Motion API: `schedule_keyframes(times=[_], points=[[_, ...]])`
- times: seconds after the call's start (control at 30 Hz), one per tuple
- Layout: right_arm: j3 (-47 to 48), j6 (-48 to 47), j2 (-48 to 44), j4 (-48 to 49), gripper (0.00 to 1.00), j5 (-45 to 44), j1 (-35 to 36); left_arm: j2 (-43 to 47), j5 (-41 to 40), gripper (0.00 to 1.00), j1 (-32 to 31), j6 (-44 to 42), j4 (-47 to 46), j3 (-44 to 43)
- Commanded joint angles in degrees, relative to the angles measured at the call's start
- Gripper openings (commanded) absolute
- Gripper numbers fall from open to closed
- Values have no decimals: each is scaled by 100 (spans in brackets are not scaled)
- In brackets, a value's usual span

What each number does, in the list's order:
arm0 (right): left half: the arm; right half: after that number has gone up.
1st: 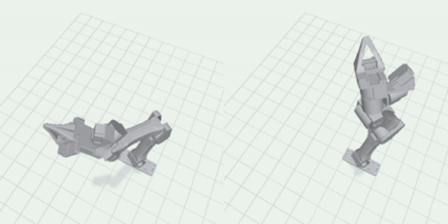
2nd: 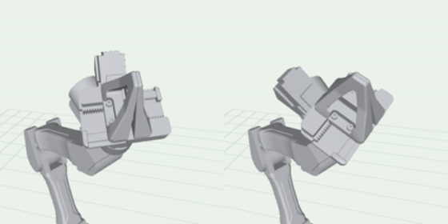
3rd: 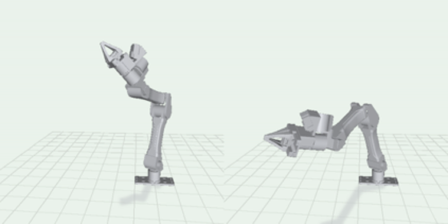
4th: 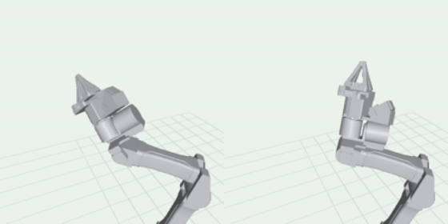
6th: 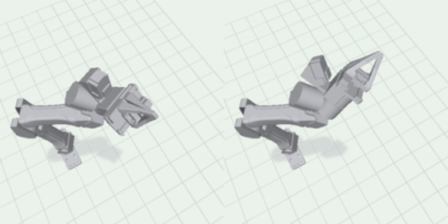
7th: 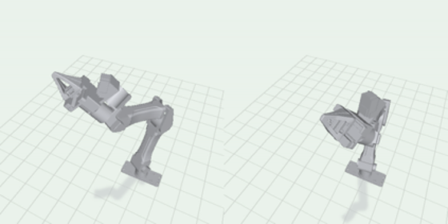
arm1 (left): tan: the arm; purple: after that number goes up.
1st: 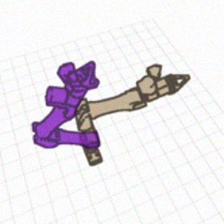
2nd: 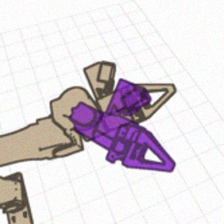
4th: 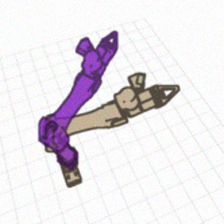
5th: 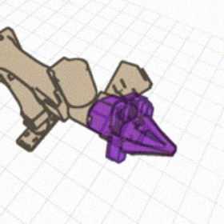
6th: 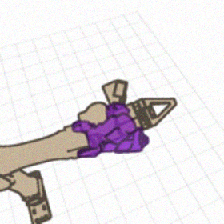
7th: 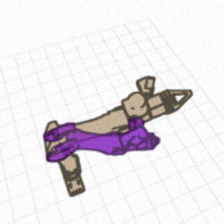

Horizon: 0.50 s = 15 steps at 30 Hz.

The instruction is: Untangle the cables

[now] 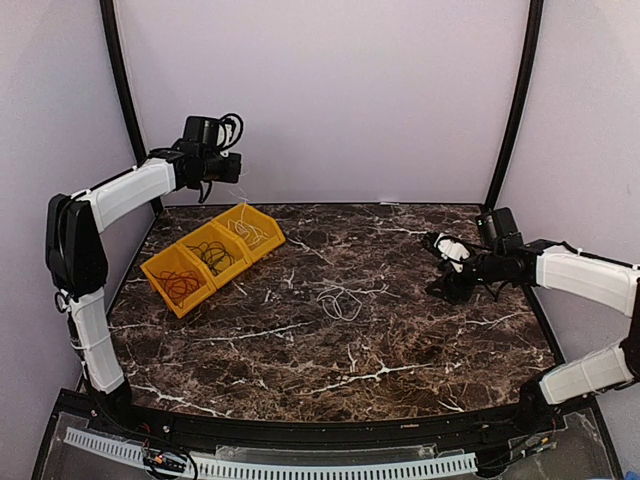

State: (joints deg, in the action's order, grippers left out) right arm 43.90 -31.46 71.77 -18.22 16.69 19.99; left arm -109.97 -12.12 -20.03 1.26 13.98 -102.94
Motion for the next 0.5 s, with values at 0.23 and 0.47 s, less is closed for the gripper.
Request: schedule_keyframes(times=[0.23, 0.47], points=[[-32, -113, 166, 166, 72, -33, -22, -304, 652, 0, 8, 539, -169, 808], [-46, -136, 154, 155, 72, -33, -21, -767, 456, 0, 8, 601, 6, 645]])
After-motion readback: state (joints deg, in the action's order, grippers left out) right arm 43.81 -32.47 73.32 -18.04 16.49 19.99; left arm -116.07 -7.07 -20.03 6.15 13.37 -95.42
